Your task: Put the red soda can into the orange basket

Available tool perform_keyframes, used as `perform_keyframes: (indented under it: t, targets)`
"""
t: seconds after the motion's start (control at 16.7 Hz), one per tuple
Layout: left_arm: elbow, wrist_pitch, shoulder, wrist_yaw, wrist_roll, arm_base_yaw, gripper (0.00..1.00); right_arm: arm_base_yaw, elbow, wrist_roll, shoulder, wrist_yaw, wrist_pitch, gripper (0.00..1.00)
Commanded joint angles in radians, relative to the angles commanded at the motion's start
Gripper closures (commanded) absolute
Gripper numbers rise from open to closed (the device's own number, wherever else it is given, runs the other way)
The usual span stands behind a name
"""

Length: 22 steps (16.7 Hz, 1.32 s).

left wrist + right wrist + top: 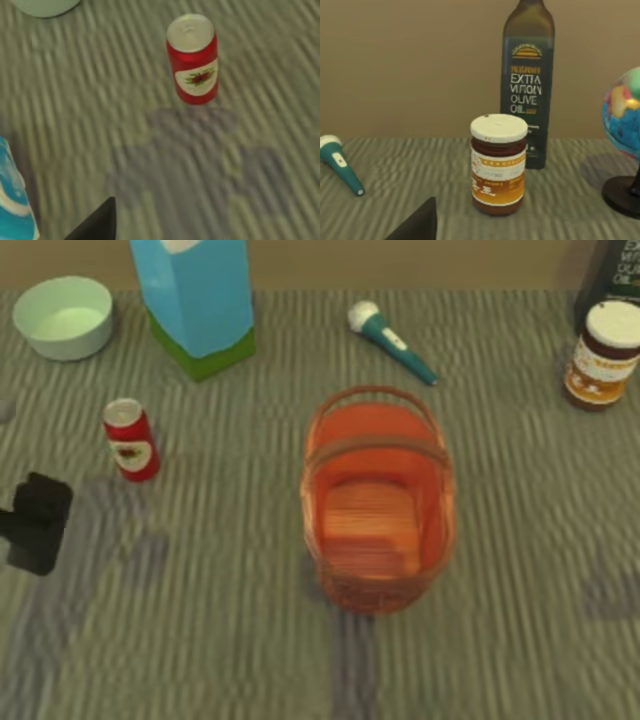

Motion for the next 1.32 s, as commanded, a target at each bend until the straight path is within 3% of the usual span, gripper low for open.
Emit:
perform_keyframes:
  t: [0.36,0.6,0.96,1.32]
  targets:
    - [0.51,-0.392,0.665,0.004,0.176,-0.045,0.0,0.0,0.0,0.0,0.0,0.0,0.0,0.0]
    - [0.851,-0.567,1.057,-0.014,0.278,-0.05,0.0,0.0,0.0,0.0,0.0,0.0,0.0,0.0]
    - [1.252,-0.671,1.431,-0.049,0.38,-0.038,0.0,0.0,0.0,0.0,0.0,0.0,0.0,0.0]
    - [1.334,-0.677,1.502,-0.059,0.401,-0.033,0.0,0.0,0.0,0.0,0.0,0.0,0.0,0.0]
